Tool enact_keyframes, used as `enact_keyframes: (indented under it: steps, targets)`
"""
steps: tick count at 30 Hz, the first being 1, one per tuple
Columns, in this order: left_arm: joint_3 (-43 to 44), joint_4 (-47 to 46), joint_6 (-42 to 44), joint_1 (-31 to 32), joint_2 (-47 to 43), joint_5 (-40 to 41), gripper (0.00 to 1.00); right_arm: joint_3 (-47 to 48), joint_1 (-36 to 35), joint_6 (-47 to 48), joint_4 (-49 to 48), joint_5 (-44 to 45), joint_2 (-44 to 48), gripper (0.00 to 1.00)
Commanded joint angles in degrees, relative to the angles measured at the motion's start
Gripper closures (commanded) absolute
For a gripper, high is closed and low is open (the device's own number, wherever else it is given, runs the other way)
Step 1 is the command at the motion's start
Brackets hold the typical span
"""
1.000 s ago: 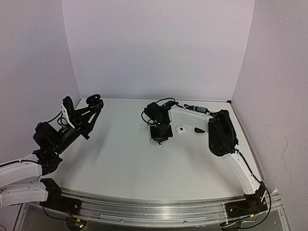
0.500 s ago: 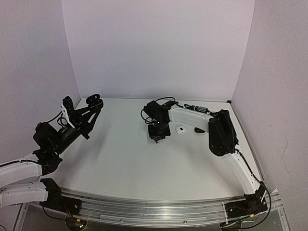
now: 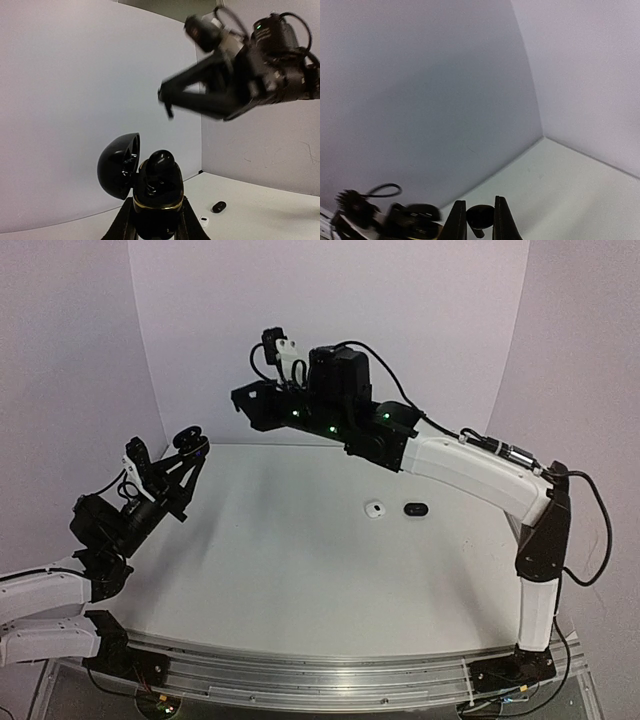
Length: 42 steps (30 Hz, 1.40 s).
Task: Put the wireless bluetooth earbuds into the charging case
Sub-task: Insert the left earbud into the left side groove of the charging case.
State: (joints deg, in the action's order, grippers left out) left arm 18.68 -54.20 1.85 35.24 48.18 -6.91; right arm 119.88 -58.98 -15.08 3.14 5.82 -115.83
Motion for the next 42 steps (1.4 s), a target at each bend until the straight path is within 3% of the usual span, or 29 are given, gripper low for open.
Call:
enact_keyframes:
  steps: [1,8,19,42]
  targets:
    - [-0.17,-6.09,3.90,-0.18,0.53,1.04,1.00,-2.47,-1.91,4.27,-19.56,-3.95,-0.93,1.00]
    - [0.48,-7.22,4.46,-0.18,0.82,2.34,1.00,-0.79,-5.01,7.71,-28.07,-8.40,-4.71,1.00]
    - [1.57,-4.67,2.75,-0.17,0.81,2.45,1.00,-0.23,-6.77,10.12,-30.45,-13.28,-6.89,1.00]
    - [2.37,-3.25,2.92,-0.18,0.81,2.40,1.00,-5.15,-8.58,18.04,-25.55,-6.23,-6.71,1.00]
